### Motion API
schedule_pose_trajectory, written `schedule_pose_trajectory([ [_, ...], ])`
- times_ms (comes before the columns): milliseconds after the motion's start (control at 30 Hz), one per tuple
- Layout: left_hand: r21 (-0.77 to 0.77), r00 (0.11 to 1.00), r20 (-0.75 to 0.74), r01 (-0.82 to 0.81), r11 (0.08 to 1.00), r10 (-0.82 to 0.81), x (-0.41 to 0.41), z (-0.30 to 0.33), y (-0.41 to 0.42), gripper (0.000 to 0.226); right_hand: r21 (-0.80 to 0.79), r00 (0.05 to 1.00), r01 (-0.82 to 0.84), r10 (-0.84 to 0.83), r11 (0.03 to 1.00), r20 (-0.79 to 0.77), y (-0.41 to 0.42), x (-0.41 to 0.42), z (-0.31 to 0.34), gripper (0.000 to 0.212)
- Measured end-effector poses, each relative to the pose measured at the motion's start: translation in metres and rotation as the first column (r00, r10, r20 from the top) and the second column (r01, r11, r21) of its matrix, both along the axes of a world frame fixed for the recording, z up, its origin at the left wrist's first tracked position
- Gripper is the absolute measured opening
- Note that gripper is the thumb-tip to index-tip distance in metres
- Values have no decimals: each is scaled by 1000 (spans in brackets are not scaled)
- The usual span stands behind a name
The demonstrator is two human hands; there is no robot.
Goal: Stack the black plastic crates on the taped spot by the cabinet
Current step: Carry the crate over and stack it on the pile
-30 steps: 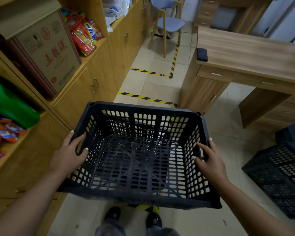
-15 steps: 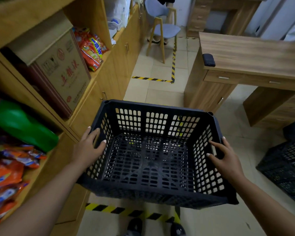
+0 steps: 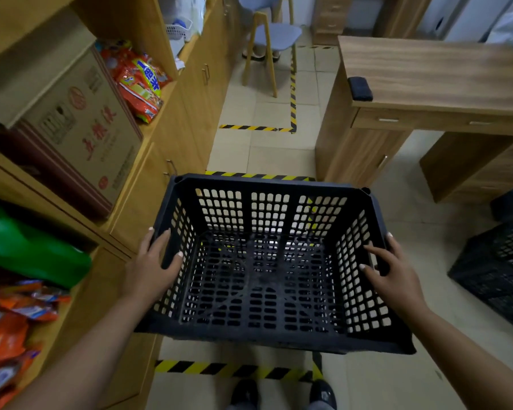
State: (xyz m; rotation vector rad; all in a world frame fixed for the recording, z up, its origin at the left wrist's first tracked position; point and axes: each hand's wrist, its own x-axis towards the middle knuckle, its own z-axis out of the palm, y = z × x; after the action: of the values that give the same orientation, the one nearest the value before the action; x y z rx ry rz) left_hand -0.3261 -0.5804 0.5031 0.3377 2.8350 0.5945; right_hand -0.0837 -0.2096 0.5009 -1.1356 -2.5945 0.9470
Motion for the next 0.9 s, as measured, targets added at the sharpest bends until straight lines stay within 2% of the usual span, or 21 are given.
schedule_pose_trajectory([
  [133,-42,1000,-1,13,999,-13,1,-9,-5,62,14,1000,17,-17,1000,-5,-6,0,-2,40],
  [267,-73,999,-29,18,997,-20,0,-14,-7,64,48,999,1,-3,999,50,-8,-1,-1,50],
  [400,17,999,-40,-4,1000,5,0,-15,-8,60,121,993,-3,-12,993,121,-12,2,-4,65],
  [567,95,1000,-4,4,995,-4,-1,-14,-13,62,87,978,39,-56,995,199,-27,30,-12,80],
  [733,112,1000,23,14,994,-17,-9,-10,-10,60,34,990,77,-81,996,115,-33,41,-12,85],
  [900,116,999,12,40,992,-42,-10,-14,-10,59,64,982,97,-106,993,155,-41,39,-15,89],
])
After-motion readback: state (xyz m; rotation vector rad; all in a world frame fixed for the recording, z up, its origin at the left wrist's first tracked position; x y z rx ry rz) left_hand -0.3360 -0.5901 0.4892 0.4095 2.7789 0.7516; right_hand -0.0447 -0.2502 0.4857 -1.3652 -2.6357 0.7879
